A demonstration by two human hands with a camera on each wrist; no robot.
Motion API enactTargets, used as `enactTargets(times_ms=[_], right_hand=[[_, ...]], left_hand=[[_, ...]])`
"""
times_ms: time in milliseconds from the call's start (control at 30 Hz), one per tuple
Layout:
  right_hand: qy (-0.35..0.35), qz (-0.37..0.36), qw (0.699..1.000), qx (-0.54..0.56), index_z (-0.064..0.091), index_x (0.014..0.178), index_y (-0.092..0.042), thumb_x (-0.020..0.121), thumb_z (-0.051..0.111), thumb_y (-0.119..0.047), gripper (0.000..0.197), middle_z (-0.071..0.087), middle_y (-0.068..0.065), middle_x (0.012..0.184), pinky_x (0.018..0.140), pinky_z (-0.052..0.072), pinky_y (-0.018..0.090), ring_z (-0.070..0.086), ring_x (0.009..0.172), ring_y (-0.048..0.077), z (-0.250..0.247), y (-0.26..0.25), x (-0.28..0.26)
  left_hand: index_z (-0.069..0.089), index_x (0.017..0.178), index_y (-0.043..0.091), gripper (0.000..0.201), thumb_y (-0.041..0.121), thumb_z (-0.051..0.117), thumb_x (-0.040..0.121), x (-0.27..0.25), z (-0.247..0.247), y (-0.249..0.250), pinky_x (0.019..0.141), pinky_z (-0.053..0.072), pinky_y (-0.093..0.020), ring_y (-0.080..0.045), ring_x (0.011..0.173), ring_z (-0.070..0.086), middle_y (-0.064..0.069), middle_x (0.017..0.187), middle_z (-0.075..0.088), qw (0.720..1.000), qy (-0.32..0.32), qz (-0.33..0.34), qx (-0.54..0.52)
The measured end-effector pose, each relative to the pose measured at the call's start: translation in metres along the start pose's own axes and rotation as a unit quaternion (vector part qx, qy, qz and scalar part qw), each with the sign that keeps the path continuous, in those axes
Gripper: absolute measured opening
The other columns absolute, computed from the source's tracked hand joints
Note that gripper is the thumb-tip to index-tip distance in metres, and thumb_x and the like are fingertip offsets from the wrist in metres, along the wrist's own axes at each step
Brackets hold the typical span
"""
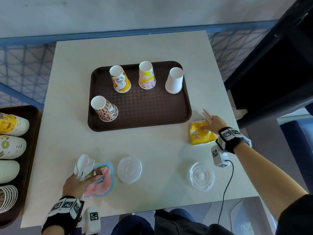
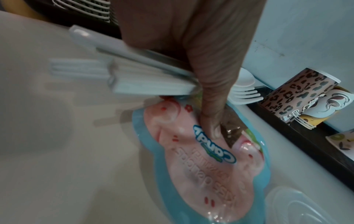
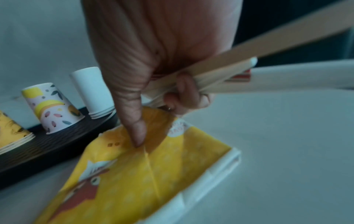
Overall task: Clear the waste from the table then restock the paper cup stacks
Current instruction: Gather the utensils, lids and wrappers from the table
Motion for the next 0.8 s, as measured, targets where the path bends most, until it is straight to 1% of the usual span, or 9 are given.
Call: enactTargets(times_ms=[133,233,333,367,467,567,633,733,800], right_hand=[[0.032,-0.006,0.997,0.076,0.059,0.106,0.001,0.074,0.074,-0.021,0.041,0.062,0.018,0.089,0.070,0.038,0.032,0.060,0.089,0.033,0.000,0.016,-0.013],[0.045,-0.008,0.988,0.150,0.057,0.111,0.000,0.077,0.073,-0.019,0.042,0.060,0.014,0.092,0.074,0.040,0.033,0.056,0.089,0.028,-0.005,0.025,-0.023],[0.057,0.013,0.959,0.277,0.057,0.080,-0.007,0.078,0.071,-0.017,0.018,0.053,0.006,0.071,0.058,0.036,0.028,0.047,0.075,0.023,-0.011,0.043,-0.038],[0.058,0.028,0.944,0.325,0.052,0.072,-0.012,0.079,0.071,-0.017,0.020,0.049,0.002,0.065,0.054,0.032,0.025,0.044,0.068,0.023,-0.013,0.053,-0.044],[0.036,0.038,0.912,0.406,0.051,0.067,-0.015,0.079,0.071,-0.019,0.023,0.050,-0.006,0.048,0.042,0.034,0.014,0.037,0.055,0.013,-0.012,0.074,-0.070],[-0.022,0.028,0.929,0.369,0.056,0.072,-0.013,0.079,0.070,-0.017,0.016,0.050,-0.001,0.060,0.050,0.034,0.019,0.040,0.059,0.012,0.008,0.081,-0.106],[-0.051,0.026,0.939,0.340,0.055,0.069,-0.013,0.077,0.072,-0.013,0.019,0.046,0.000,0.060,0.053,0.028,0.023,0.038,0.057,0.013,0.026,0.082,-0.135],[-0.053,0.024,0.942,0.330,0.052,0.063,-0.015,0.072,0.076,-0.007,0.027,0.042,-0.003,0.055,0.041,0.031,0.014,0.035,0.051,0.010,0.049,0.080,-0.166],[-0.047,0.022,0.947,0.317,0.060,0.080,-0.007,0.077,0.071,-0.001,0.013,0.053,0.001,0.065,0.043,0.039,0.007,0.045,0.058,0.012,0.063,0.081,-0.175]], left_hand=[[0.063,0.094,0.009,0.064,0.039,0.078,0.039,-0.001,0.000,-0.002,0.075,0.045,-0.037,-0.033,0.083,0.059,-0.014,0.087,0.064,1.000,-0.004,0.002,-0.016],[0.061,0.098,-0.003,0.054,0.021,0.086,0.057,-0.002,0.002,-0.006,0.073,0.040,-0.034,-0.029,0.080,0.055,-0.016,0.088,0.060,0.999,-0.014,0.002,-0.030],[0.059,0.101,-0.008,0.044,0.014,0.079,0.069,-0.001,0.001,-0.010,0.071,0.038,-0.032,-0.029,0.080,0.053,-0.016,0.089,0.057,0.999,-0.017,-0.008,-0.034],[0.058,0.105,-0.008,0.046,0.015,0.078,0.071,-0.001,0.000,-0.010,0.073,0.037,-0.033,-0.028,0.082,0.052,-0.016,0.091,0.056,0.999,-0.017,-0.007,-0.041],[0.054,0.115,-0.003,0.048,0.018,0.073,0.076,-0.004,-0.003,-0.002,0.078,0.035,-0.031,-0.023,0.090,0.049,-0.011,0.099,0.053,0.996,-0.025,0.002,-0.086],[0.054,0.111,0.010,0.042,0.026,0.073,0.076,-0.014,-0.001,0.010,0.078,0.037,-0.031,-0.023,0.091,0.052,-0.010,0.102,0.056,0.990,-0.063,0.010,-0.127],[0.062,0.105,0.006,0.046,0.029,0.079,0.069,-0.021,0.012,0.019,0.073,0.043,-0.031,-0.023,0.084,0.058,-0.011,0.099,0.065,0.983,-0.121,0.036,-0.130],[0.069,0.101,0.006,0.042,0.019,0.083,0.063,-0.036,0.039,0.034,0.078,0.048,-0.032,-0.023,0.085,0.065,-0.013,0.100,0.071,0.974,-0.190,0.082,-0.096],[0.071,0.092,0.007,0.043,0.024,0.086,0.055,-0.041,0.057,0.043,0.080,0.049,-0.033,-0.023,0.085,0.066,-0.012,0.093,0.073,0.974,-0.190,0.111,-0.058]])
Point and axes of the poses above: each hand's wrist, its own x-axis towards the middle knuckle, its own z-axis out of the palm, y = z × x, the point moved 9 cm from there along x, towards the middle knuckle
